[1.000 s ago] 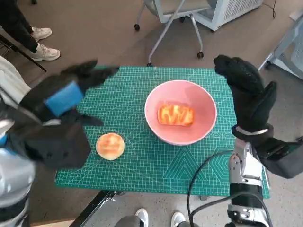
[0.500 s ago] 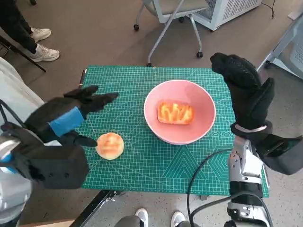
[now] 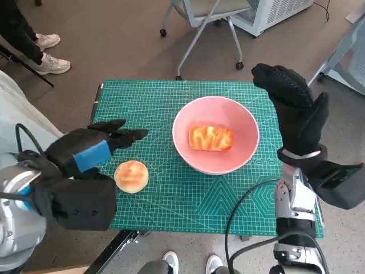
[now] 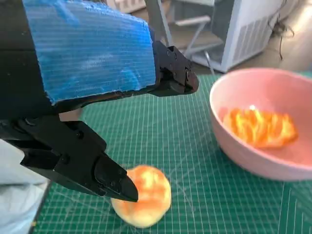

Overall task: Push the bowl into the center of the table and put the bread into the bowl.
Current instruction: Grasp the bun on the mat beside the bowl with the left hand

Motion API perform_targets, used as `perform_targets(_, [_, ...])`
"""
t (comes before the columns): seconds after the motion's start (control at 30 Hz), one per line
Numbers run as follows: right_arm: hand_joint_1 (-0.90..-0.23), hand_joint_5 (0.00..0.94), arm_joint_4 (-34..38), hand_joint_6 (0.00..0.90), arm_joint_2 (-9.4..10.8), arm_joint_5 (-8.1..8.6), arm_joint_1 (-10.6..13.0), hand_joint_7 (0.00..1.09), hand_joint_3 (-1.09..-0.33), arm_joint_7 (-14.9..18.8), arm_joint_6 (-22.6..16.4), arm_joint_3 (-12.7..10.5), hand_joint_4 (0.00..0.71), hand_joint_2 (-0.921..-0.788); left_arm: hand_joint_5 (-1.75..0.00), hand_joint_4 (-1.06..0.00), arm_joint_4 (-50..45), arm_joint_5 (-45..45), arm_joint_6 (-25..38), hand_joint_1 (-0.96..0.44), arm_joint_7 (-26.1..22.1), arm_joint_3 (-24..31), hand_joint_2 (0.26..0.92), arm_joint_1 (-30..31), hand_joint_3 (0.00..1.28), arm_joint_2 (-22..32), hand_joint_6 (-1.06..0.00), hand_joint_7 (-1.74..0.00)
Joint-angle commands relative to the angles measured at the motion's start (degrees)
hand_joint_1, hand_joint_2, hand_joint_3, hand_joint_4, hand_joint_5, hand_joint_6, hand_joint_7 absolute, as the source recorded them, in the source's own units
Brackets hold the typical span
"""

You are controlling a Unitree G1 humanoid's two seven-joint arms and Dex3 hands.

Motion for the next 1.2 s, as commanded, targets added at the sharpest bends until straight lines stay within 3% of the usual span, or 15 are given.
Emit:
perform_targets(0.03, [-0.637, 0.001, 1.1, 0.089, -0.4, 0.53, 0.3, 0.5, -0.722, 0.7, 0.3, -0.1, 0.187, -0.921, 0.0, -0.12, 3.4, 1.2, -1.7, 0.12, 1.9, -2.2, 0.754, 1.2, 0.01, -0.8, -0.28, 0.0])
perform_targets(0.7, [-0.636, 0.001, -0.1, 0.088, -0.6, 0.06, 1.3, 0.5, -0.718, 0.2, 0.8, -0.2, 0.188, -0.921, -0.02, -0.18, 13.9, 9.2, -2.8, 0.11, 6.3, -10.9, 0.772, 2.4, 0.01, -4.1, -0.31, -0.02])
perform_targets(0.87, [-0.634, 0.001, -0.1, 0.088, -0.7, -0.17, 1.2, 0.5, -0.718, 0.1, 0.6, -0.2, 0.189, -0.921, -0.02, -0.26, 17.7, 12.5, -5.0, 0.11, 7.7, -13.7, 0.793, 2.0, 0.02, -4.4, -0.4, -0.04])
perform_targets(1.03, [-0.628, 0.0, -0.3, 0.084, -0.7, -0.33, 1.1, 0.5, -0.726, -0.1, 0.7, -0.2, 0.186, -0.921, -0.04, -0.4, 21.4, 16.3, -6.8, 0.12, 8.4, -16.3, 0.83, 0.8, 0.04, -4.6, -0.53, -0.06])
perform_targets(1.1, [-0.628, 0.0, -0.3, 0.083, -0.7, -0.31, 1.1, 0.5, -0.727, -0.1, 0.8, -0.2, 0.186, -0.921, -0.09, -0.52, 22.3, 17.4, -7.8, 0.12, 8.9, -16.8, 0.845, 0.5, 0.05, -4.6, -0.61, -0.1])
perform_targets(1.13, [-0.627, 0.0, -0.2, 0.083, -0.8, -0.29, 1.0, 0.5, -0.728, -0.1, 0.8, -0.2, 0.186, -0.921, -0.32, -0.55, 22.5, 17.7, -8.2, 0.17, 9.0, -16.8, 0.86, 0.4, 0.06, -4.6, -0.65, -0.13])
perform_targets(1.17, [-0.627, 0.0, -0.3, 0.083, -0.8, -0.31, 1.1, 0.5, -0.728, -0.1, 0.8, -0.2, 0.186, -0.921, -0.68, -0.57, 22.5, 17.8, -8.9, 0.24, 9.3, -16.7, 0.882, 0.5, 0.09, -4.4, -0.67, -0.26])
perform_targets(1.2, [-0.627, 0.0, -0.2, 0.083, -0.8, -0.33, 1.0, 0.5, -0.728, -0.1, 0.8, -0.3, 0.186, -0.921, -0.79, -0.6, 22.6, 17.9, -9.4, 0.19, 9.5, -16.6, 0.878, 0.6, 0.1, -4.4, -0.67, -0.41])
